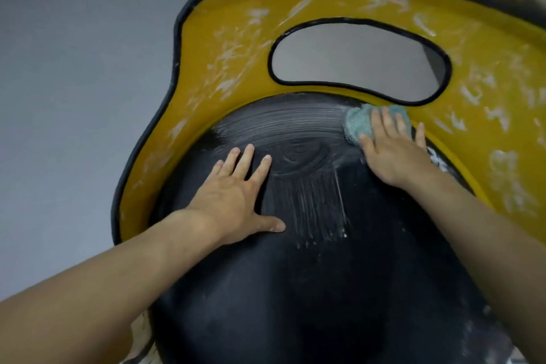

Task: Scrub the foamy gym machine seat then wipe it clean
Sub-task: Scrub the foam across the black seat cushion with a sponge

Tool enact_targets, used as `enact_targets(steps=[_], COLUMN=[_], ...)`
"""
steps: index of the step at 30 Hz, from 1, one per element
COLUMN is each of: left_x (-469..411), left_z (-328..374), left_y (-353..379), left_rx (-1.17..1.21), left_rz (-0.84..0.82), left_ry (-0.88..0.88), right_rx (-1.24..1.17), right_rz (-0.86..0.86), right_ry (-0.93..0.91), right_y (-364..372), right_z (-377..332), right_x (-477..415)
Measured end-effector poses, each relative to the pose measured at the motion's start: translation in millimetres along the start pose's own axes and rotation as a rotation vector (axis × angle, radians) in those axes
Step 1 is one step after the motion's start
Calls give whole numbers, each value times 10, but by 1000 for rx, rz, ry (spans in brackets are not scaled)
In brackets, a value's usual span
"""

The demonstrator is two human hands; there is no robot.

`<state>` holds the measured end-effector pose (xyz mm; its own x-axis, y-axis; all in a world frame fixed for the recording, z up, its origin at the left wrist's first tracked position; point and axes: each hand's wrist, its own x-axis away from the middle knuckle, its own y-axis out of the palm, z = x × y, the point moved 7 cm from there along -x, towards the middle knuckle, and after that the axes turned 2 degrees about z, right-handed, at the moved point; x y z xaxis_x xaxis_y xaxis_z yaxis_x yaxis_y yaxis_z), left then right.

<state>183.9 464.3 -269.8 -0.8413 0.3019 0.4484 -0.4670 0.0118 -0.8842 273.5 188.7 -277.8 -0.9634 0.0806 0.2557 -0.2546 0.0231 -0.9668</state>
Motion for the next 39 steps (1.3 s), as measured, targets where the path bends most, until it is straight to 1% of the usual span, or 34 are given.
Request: enact_targets(steps=[3,7,9,12,16,19,23,27,31,36,39], left_x=[-109,-195,-201,-194,-238,-282,-317,-285,-238,-179,-209], left_z=[138,356,448,515,554,608,650,686,757,1010,1086], left_y=[-29,-28,-23,-3,14,6,-32,-65,-98,-97,-108], left_rx=[2,-15,-13,-13,-7,-11,-41,-56,-73,-118,-102], left_rz=[0,-2,15,34,42,39,29,11,-1,14,10], left_ry=[15,56,73,74,59,54,49,37,31,112,116], right_rx=[-19,-16,-20,-39,-81,-87,-103,-88,-116,-133,-168], right_rz=[-41,-58,-62,-65,-25,-33,-28,-18,-4,2,-9], right_ry=[65,-5,-31,-40,-65,-63,-80,-110,-142,-184,-171], right_y=[122,306,367,370,194,50,-47,-18,168,368,420], right_z=[241,128,68,6,-100,-184,-220,-142,-81,-25,-1], right_x=[406,1061,1190,981,257,-255,-442,-124,496,1357,1525])
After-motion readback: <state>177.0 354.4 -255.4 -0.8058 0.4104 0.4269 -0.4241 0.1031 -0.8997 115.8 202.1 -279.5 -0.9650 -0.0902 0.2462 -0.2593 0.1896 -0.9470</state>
